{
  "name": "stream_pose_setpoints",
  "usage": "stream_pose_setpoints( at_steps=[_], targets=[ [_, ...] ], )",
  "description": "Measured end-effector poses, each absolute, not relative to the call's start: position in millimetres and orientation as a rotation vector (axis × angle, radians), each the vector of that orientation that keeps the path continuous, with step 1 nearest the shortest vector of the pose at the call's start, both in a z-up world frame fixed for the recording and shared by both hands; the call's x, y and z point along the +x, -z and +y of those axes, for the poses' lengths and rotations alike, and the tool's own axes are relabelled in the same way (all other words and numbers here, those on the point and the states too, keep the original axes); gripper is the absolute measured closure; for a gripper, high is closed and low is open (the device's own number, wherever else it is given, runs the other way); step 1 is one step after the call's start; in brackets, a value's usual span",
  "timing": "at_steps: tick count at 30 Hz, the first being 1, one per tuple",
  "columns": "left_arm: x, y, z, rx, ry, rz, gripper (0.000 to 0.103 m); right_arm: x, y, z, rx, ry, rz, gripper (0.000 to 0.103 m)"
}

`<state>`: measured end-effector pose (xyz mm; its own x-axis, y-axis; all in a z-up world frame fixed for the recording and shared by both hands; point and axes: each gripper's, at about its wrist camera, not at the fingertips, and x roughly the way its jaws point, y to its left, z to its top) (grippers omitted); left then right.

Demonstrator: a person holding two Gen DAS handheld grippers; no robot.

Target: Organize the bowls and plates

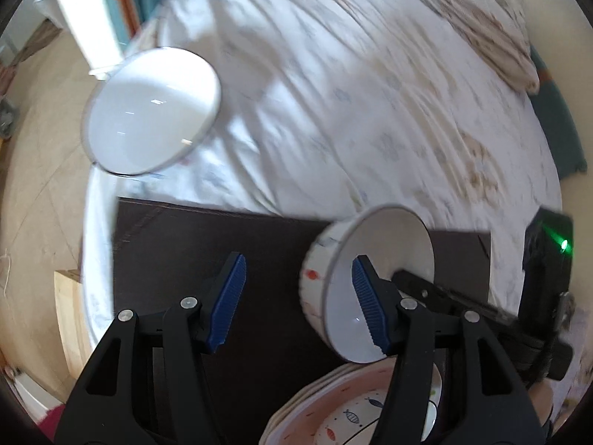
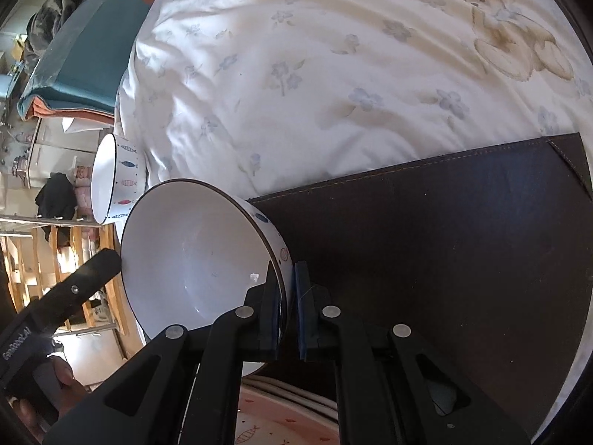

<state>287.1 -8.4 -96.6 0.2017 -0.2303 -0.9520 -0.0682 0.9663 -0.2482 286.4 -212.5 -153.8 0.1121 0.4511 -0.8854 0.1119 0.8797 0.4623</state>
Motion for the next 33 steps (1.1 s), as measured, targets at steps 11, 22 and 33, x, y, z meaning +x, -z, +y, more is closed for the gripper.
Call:
stream_pose_setpoints(
  at_steps=[11,22,33],
  targets=[
    [301,132,-18,-0.231,0.104,1.426,0.096,286,156,-218,0.536,-0.299,1.488,0.073],
    [298,125,-19,-0.2,0.115,1.405,0.097,287,145,-191,0.321,-0.271,1.461,0.089],
    [285,78,-21,-0.2,0.148,1.308,0.097,279,112,-207,0.394,-0.29,1.387,0.09]
  ],
)
